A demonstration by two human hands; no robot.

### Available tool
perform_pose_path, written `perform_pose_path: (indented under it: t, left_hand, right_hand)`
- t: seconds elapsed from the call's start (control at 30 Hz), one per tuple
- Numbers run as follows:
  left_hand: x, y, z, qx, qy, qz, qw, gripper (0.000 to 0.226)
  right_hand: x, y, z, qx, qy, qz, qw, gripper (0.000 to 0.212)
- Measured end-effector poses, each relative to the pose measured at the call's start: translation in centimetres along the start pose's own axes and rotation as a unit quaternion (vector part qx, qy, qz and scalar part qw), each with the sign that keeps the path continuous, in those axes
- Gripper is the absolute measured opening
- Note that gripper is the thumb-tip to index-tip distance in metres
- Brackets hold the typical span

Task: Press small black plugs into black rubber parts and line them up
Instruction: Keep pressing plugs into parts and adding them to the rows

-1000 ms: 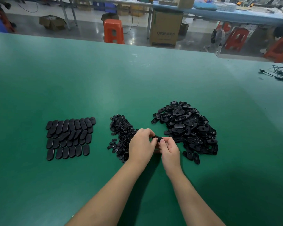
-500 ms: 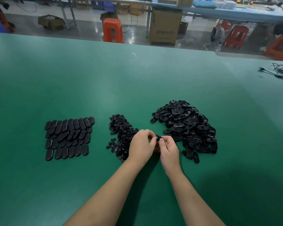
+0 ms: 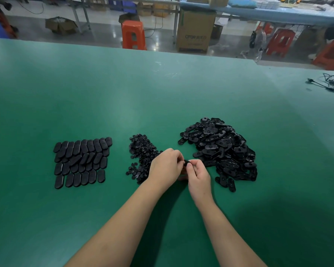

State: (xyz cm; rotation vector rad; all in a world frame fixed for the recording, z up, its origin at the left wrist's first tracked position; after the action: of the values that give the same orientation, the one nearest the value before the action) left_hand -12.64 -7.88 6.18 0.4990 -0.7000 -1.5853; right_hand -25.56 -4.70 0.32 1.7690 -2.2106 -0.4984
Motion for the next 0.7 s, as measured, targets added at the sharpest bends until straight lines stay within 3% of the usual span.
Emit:
perform_pose_path:
  t: [0.1,0.17,0.33,0.47,0.7]
  left_hand:
    - [0.1,0.2,-0.2,-0.029,-0.003,0.015,0.999,0.004]
    - [0.2,0.1,-0.7,-0.094,0.024,0.011,0.995,0.015]
    - [0.0,-0.2,-2.0,-0.226,0.085,-0.014,0.97,0.009]
    - [-0.5,-0.7,-2.5,-0.302,0.111,0.009,0.947,0.009]
    - [-1.1,-1.6,-3.0,-0.325,0.147,0.023,0.934,0.007]
  right_hand:
    - [0.0,-0.2,0.1,0.031,-0.015,-0.012,0.999,0.02]
    - [0.0,-0.2,0.2,0.055,-0.018,-0.016,0.998,0.02]
    - [0.1,-0.2,0.0,0.053,-0.012,-0.017,0.998,0.022]
    - [0.0,-0.1,-0.3,0.045,0.005,-0.014,0.999,0.023]
    - [0.1,0.0,-0.1,0.039,0.0,-0.011,0.999,0.03]
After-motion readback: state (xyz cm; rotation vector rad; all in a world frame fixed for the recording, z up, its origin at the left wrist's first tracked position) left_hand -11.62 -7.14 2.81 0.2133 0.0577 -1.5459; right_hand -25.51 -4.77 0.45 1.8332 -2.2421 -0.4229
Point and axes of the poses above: each hand's wrist, its own x-axis towards the middle knuckle, its own y-axis out of the back of the hand, z = x × y, the point moved 6 cm from there along x, towards the middle knuckle, and after that the axes turned 14 degrees about -x, right-handed, at the moved point
